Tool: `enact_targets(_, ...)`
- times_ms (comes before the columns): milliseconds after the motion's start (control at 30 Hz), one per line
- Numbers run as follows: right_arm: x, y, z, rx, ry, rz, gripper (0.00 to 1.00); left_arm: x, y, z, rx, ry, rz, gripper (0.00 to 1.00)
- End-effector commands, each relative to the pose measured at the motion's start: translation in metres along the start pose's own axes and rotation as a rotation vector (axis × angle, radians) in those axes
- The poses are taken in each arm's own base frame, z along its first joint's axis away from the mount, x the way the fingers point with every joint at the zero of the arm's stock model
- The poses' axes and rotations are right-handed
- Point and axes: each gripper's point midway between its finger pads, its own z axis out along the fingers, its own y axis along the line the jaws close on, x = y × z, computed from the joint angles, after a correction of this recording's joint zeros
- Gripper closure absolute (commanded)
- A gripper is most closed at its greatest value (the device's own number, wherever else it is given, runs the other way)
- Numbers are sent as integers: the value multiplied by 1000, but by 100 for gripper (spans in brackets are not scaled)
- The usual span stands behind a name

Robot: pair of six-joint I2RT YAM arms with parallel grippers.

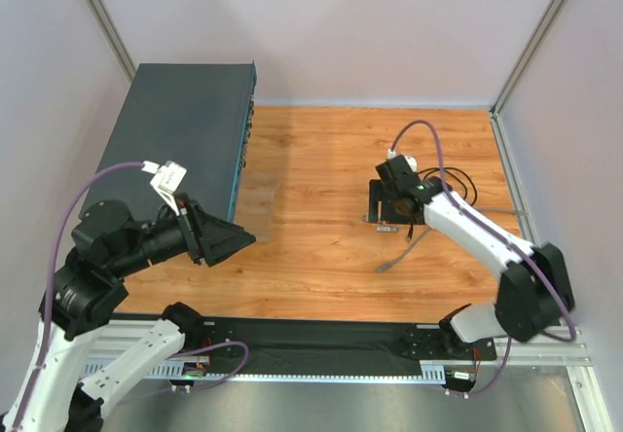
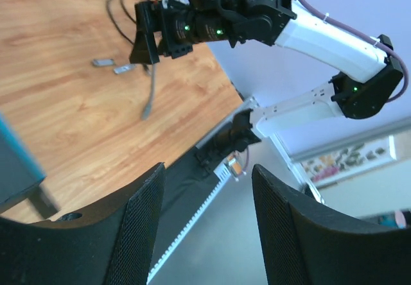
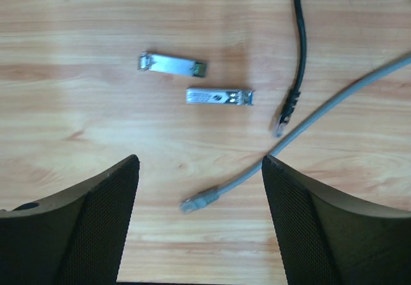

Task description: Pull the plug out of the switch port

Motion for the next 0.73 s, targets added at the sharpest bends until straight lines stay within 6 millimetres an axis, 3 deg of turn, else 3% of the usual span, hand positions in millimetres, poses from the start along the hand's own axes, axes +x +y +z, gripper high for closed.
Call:
enact_targets(0,-11,23,-26,-201,-145,148,21,-9,-18,22,81,37,-9,36)
enact_targets(33,-7,23,-30,-224,-150,159,20,-13,-14,28,37,29,-2,36)
enact_targets(133,5,18,-40,-256,-164,184,16,-29,-39,48,45,22,65,35)
enact_targets(167,9,14,-46,-254,-168,193,0,-18,-50,62,65,72,95,34)
enact_targets(200,15,10,-46,-242,-161,194,0,-24,-43,72,6,37,134,33)
enact_targets(233,19,6,-47,-233,-159,199,0,-28,-54,75,19,36,157,32)
enact_targets(267,23,0,-52,-224,-164,208,0,-19,-51,97,-22,70,180,32)
enact_targets(400,42,-27,-55,-133,-170,230,0,1,-52,134,-127,59,314,29)
enact_targets(533,65,-39,-52,-120,-163,234,0,34,-22,163,-222,86,387,27)
enact_targets(633,64,-25,-55,-223,-189,250,0,54,-12,177,-213,95,386,25)
enact_targets(700,64,-6,-58,-335,-189,226,0,61,-19,180,-158,106,370,25)
